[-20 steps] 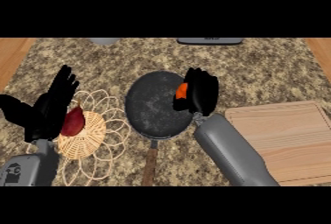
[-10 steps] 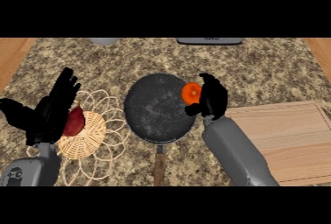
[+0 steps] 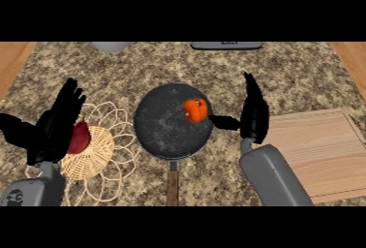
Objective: Pick the squash from the cutting board and place it in the pan
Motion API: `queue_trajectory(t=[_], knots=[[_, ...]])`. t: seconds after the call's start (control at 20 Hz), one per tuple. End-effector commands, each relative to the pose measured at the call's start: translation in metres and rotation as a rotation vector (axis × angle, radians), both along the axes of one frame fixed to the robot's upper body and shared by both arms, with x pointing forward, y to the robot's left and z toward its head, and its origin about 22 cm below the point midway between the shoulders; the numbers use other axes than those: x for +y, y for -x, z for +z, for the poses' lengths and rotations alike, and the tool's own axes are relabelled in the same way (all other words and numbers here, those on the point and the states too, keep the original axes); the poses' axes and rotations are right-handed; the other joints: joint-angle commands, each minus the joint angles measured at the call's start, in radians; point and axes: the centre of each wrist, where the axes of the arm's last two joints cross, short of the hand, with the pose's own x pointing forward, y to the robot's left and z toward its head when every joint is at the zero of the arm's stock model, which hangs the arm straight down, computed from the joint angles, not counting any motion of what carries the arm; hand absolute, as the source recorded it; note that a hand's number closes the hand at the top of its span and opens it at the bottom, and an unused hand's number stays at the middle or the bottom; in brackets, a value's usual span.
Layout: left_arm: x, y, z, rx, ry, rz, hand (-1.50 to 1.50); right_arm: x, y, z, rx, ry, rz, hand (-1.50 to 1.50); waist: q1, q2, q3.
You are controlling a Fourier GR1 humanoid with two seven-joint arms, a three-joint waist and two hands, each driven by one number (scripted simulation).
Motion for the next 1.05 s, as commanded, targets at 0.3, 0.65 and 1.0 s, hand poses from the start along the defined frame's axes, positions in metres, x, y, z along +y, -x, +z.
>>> queue_trajectory(t=[0.3,0.65,1.0], knots=[[0.007,0.007,0.001,0.008,-0.004,0.042,0.0,-0.084,0.094,0.017,-0.192,-0.33,0.044,-1.5,-0.016,-0.002,0.001],[0.002,0.004,-0.002,-0.004,-0.003,0.005,0.0,-0.118,0.176,0.02,-0.208,-0.353,0.141,-1.5,-0.003,0.002,0.0],[0.004,-0.003,0.008,0.016,0.002,0.004,0.0,-0.118,0.214,0.014,-0.188,-0.328,0.132,-1.5,0.005,0.003,-0.001]])
